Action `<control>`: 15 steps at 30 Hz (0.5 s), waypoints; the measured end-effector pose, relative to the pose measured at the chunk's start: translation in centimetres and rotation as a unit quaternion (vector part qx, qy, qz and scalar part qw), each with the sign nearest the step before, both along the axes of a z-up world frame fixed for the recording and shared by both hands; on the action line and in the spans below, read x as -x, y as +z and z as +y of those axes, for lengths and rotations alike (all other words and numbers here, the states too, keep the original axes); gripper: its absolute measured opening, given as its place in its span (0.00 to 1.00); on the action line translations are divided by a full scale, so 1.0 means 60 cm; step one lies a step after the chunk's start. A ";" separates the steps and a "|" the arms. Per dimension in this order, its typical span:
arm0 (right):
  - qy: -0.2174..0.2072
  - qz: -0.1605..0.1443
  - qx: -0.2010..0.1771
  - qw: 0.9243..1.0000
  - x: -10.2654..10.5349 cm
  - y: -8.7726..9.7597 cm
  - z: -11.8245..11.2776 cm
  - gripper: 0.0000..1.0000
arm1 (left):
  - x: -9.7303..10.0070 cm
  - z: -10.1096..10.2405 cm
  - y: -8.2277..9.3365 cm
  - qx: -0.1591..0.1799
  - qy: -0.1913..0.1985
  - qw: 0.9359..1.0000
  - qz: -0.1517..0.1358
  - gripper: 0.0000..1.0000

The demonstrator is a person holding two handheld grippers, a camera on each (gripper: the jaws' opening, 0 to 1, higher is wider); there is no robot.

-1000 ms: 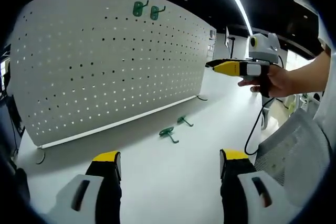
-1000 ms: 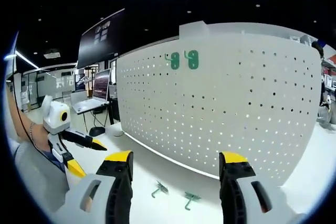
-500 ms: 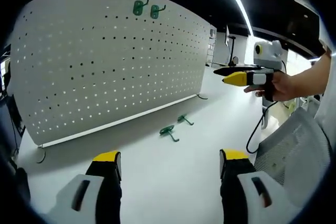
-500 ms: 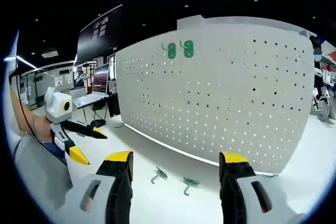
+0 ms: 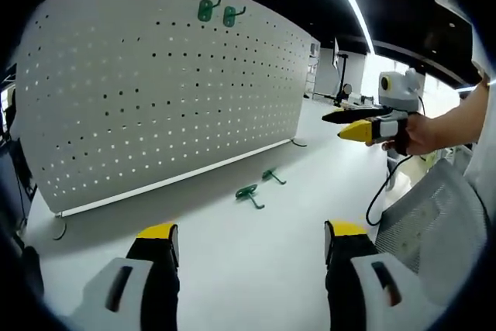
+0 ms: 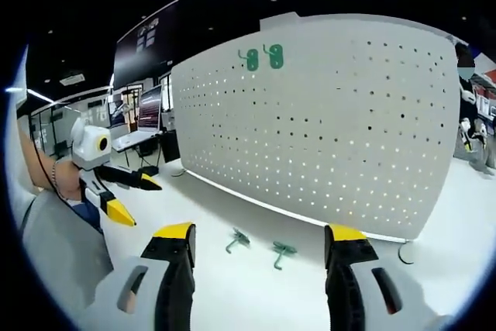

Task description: Insert the hook assembly into the mounting plate slot until the hook locks in place.

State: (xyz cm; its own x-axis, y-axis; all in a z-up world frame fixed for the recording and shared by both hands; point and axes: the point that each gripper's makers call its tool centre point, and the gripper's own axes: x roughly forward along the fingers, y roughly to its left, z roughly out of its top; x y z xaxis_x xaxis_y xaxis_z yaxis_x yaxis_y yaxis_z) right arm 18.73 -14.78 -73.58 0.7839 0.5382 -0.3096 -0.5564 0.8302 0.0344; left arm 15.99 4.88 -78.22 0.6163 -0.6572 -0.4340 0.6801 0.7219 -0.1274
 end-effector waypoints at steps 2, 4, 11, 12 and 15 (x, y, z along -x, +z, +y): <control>0.000 0.004 0.000 1.000 0.003 -0.004 -0.002 0.66 | 0.000 0.000 0.001 0.000 0.000 1.000 -0.001 0.79; -0.001 0.009 0.000 1.000 0.005 -0.009 -0.006 0.66 | 0.000 0.000 0.000 -0.001 0.000 1.000 -0.001 0.79; -0.001 0.020 0.002 1.000 0.015 -0.020 -0.010 0.66 | 0.001 -0.002 -0.001 -0.002 -0.003 1.000 0.001 0.79; -0.001 0.021 0.001 1.000 0.016 -0.022 -0.011 0.66 | 0.001 -0.002 -0.002 -0.002 -0.003 1.000 0.002 0.79; -0.003 0.025 0.002 1.000 0.019 -0.027 -0.013 0.67 | 0.001 -0.001 -0.003 -0.003 -0.003 1.000 0.003 0.79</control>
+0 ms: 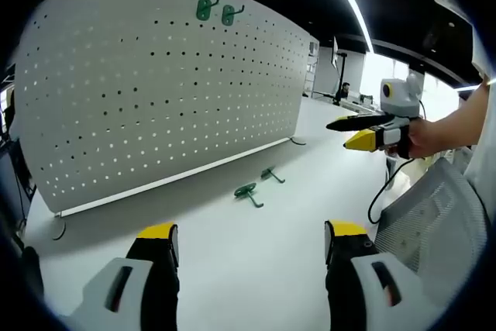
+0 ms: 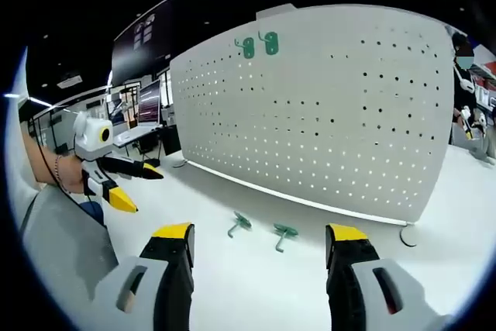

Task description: Insert the hook assembly into the mounting plate slot until the hook locks in place.

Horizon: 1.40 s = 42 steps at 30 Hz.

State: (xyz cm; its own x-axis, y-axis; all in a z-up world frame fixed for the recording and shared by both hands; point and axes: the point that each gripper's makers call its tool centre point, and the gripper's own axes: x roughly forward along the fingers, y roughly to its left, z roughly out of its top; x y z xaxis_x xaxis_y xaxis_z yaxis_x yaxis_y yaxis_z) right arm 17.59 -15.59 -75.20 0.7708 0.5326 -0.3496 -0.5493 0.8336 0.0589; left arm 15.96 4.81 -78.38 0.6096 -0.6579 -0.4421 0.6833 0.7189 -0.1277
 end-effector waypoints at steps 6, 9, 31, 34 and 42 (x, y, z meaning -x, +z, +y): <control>0.000 0.009 0.003 1.000 0.007 -0.009 -0.003 0.67 | -0.001 0.001 -0.001 0.000 0.002 1.000 0.000 0.79; 0.001 0.012 0.006 1.000 0.010 -0.013 -0.004 0.67 | -0.001 0.002 -0.002 -0.002 0.002 1.000 0.001 0.79; -0.007 0.035 0.014 0.999 0.027 -0.037 -0.022 0.68 | 0.001 0.004 -0.006 -0.004 0.001 1.000 0.007 0.79; -0.010 0.037 0.013 0.999 0.028 -0.039 -0.024 0.68 | 0.002 0.004 -0.007 -0.004 0.002 1.000 0.008 0.79; -0.011 0.048 0.017 0.999 0.033 -0.050 -0.026 0.69 | 0.002 0.006 -0.008 -0.001 0.002 1.000 0.010 0.79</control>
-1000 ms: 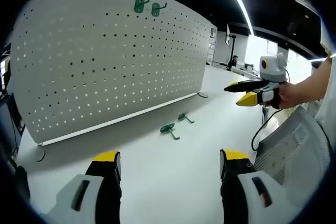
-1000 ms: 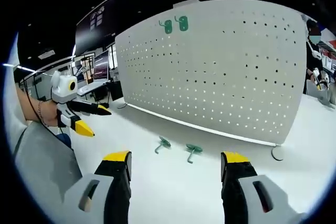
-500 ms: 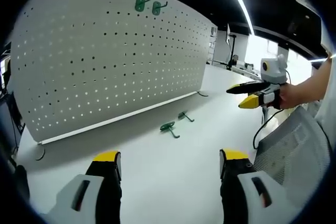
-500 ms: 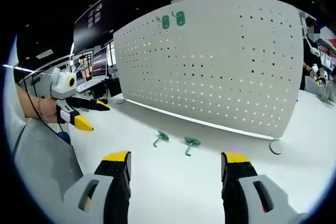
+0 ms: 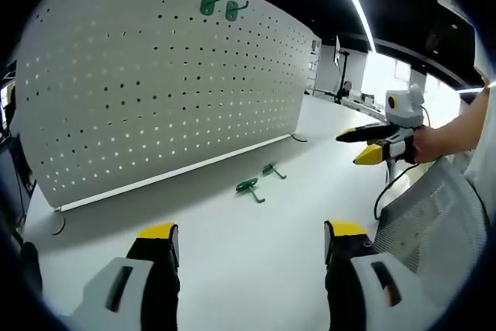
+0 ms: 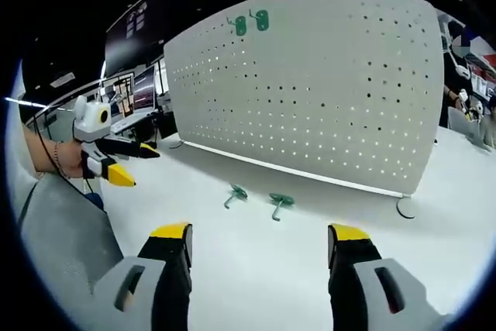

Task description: Insert the hook assembly into the mounting plate slot until the hook locks in place.

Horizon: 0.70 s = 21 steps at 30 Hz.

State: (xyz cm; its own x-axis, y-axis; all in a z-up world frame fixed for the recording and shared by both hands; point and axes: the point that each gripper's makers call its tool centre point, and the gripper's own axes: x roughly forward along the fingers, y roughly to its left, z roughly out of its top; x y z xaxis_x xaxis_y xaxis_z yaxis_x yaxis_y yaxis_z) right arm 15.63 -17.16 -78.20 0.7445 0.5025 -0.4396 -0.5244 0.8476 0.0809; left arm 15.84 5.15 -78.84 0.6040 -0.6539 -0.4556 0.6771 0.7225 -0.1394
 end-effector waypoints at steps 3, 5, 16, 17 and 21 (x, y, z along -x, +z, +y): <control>0.000 0.001 0.001 1.000 0.000 -0.001 0.000 0.70 | 0.000 -0.002 0.000 0.000 -0.001 1.000 0.000 0.79; 0.000 0.001 0.005 1.000 0.000 -0.002 -0.001 0.70 | 0.002 -0.003 -0.002 -0.002 -0.004 1.000 0.001 0.79; -0.001 0.003 0.006 1.000 0.000 -0.004 0.001 0.72 | 0.002 -0.004 -0.003 -0.003 -0.005 1.000 0.003 0.79; 0.000 0.003 0.006 1.000 0.000 -0.004 0.001 0.72 | 0.002 -0.004 -0.003 -0.003 -0.005 1.000 0.003 0.79; 0.001 0.004 0.004 1.000 0.000 -0.004 0.003 0.72 | 0.002 -0.005 -0.002 -0.003 -0.005 1.000 0.003 0.79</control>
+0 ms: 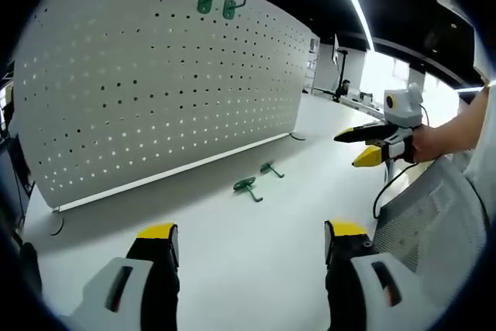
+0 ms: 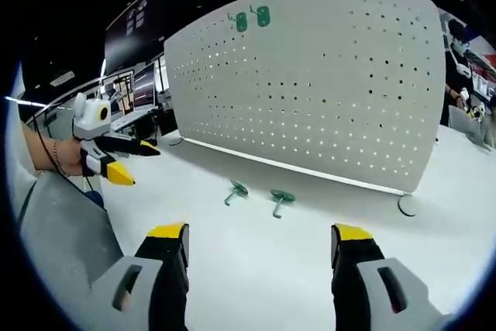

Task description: Insert the hook assembly into the mounting plate slot until the hook locks in place.

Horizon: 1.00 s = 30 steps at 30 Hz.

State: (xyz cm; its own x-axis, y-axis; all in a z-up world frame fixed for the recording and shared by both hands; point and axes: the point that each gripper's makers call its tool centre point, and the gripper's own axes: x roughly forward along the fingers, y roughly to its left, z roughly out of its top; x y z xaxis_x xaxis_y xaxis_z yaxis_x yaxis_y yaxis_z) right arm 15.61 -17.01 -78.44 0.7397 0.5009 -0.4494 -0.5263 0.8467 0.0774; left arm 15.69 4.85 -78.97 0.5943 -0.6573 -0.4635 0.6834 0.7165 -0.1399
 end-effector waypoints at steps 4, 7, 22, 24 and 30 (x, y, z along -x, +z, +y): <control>-0.001 0.000 -0.001 1.000 0.000 0.000 -0.001 0.72 | 0.000 -0.004 0.002 -0.003 -0.005 1.000 -0.001 0.79; -0.001 -0.001 -0.002 1.000 -0.001 0.001 -0.002 0.72 | -0.002 -0.008 0.004 -0.009 -0.010 1.000 -0.004 0.79; -0.003 0.000 -0.006 1.000 0.000 0.001 -0.005 0.71 | -0.035 -0.022 0.001 -0.051 -0.059 0.997 -0.015 0.78; -0.003 -0.001 -0.007 1.000 0.000 0.001 -0.005 0.71 | -0.037 -0.024 0.000 -0.059 -0.069 0.996 -0.016 0.78; -0.004 0.000 -0.006 1.000 0.001 0.002 -0.006 0.71 | -0.044 -0.032 -0.009 -0.079 -0.096 0.992 -0.016 0.78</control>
